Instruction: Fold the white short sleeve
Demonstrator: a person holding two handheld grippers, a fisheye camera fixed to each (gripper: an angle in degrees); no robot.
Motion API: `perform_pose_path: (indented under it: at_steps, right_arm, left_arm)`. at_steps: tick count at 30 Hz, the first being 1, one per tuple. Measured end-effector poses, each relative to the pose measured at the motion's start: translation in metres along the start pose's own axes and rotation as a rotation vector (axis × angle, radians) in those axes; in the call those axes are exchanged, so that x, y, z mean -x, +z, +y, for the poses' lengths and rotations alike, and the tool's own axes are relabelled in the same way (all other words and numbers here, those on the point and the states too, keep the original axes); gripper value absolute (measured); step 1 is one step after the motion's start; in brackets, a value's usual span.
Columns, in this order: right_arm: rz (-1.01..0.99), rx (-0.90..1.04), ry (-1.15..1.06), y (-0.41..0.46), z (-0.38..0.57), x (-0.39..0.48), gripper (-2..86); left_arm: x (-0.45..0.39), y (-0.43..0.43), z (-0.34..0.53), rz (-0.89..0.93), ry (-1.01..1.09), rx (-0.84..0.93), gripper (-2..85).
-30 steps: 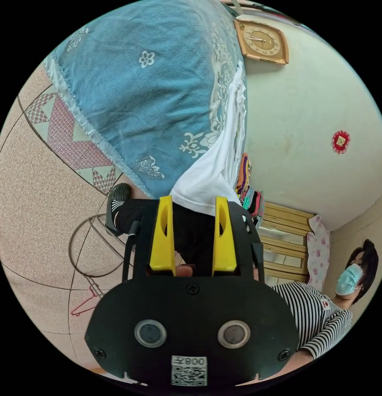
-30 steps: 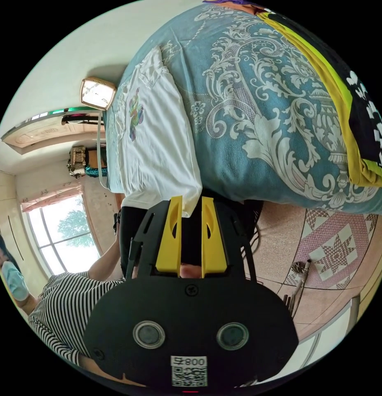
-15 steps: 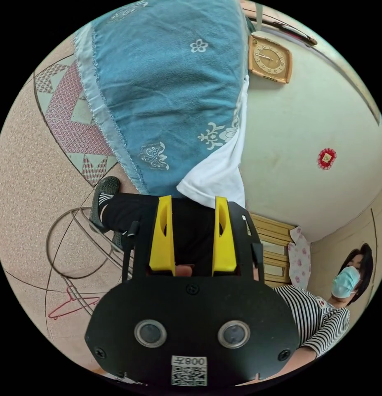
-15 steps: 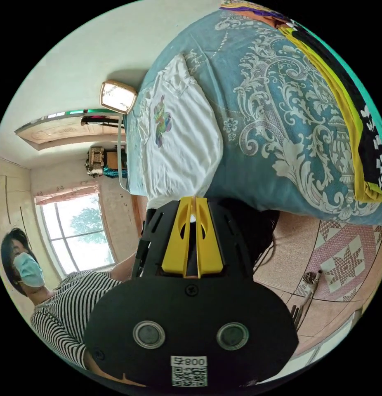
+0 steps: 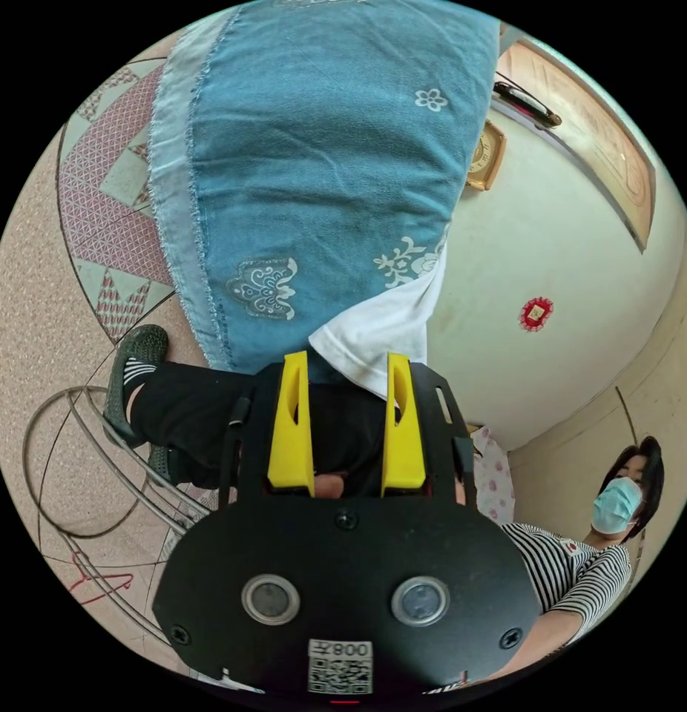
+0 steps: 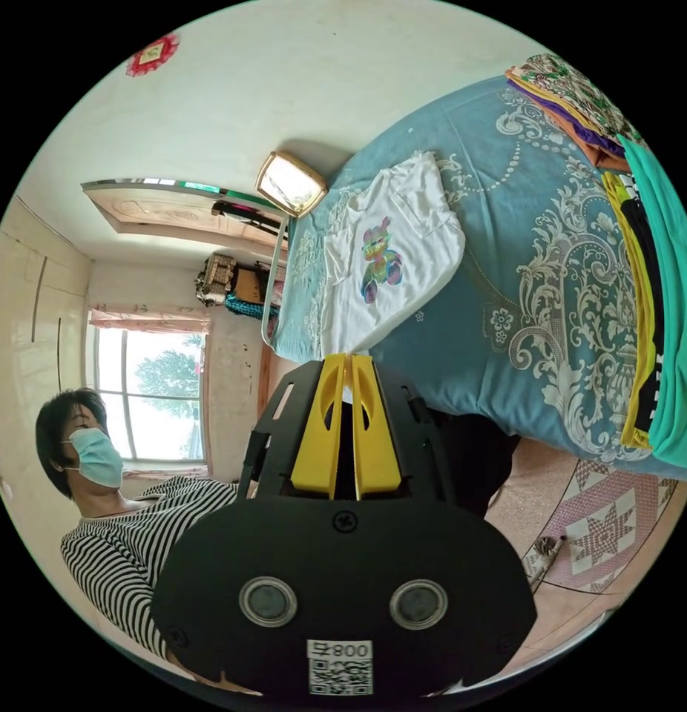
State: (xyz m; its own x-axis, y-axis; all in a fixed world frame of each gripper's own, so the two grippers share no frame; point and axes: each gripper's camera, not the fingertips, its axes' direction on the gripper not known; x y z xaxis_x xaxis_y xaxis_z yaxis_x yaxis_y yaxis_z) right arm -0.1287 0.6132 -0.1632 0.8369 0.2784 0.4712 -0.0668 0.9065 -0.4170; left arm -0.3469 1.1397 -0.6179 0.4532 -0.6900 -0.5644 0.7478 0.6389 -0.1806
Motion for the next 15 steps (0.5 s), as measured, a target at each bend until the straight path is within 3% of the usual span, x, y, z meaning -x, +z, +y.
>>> perform_pose_path:
  at_steps: [8, 15]
  right_arm:
    - [0.048, 0.0, 0.032, 0.007, 0.026, 0.002, 1.1]
    - [0.053, -0.018, 0.058, 0.008, 0.045, 0.001, 1.1]
  left_arm:
    - [0.016, -0.014, 0.021, 0.199, -0.012, -0.039, 12.3]
    - [0.022, -0.033, 0.046, 0.243, 0.0, -0.098, 12.7]
